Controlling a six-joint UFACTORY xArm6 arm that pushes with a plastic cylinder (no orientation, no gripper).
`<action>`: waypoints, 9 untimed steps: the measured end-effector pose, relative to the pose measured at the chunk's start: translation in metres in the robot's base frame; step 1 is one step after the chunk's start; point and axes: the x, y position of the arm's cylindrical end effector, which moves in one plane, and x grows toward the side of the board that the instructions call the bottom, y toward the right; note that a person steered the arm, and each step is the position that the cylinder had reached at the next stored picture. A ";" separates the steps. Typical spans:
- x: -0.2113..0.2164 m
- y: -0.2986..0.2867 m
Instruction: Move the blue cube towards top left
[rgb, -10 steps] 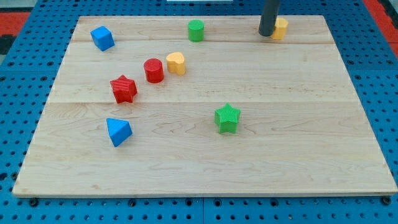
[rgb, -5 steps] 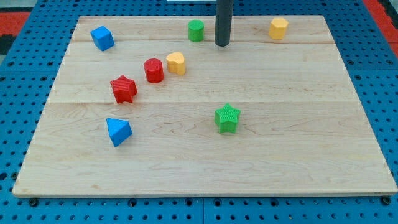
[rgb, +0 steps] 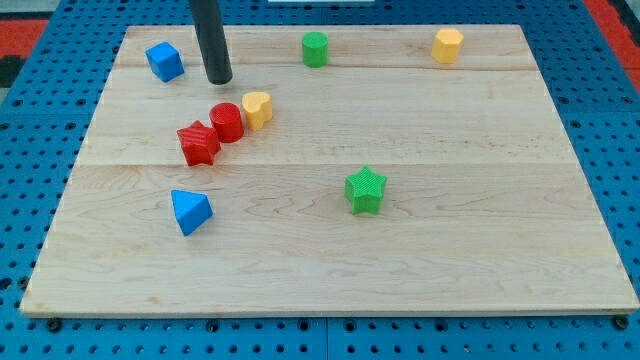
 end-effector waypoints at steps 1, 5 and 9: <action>0.003 -0.022; -0.016 -0.089; 0.024 -0.045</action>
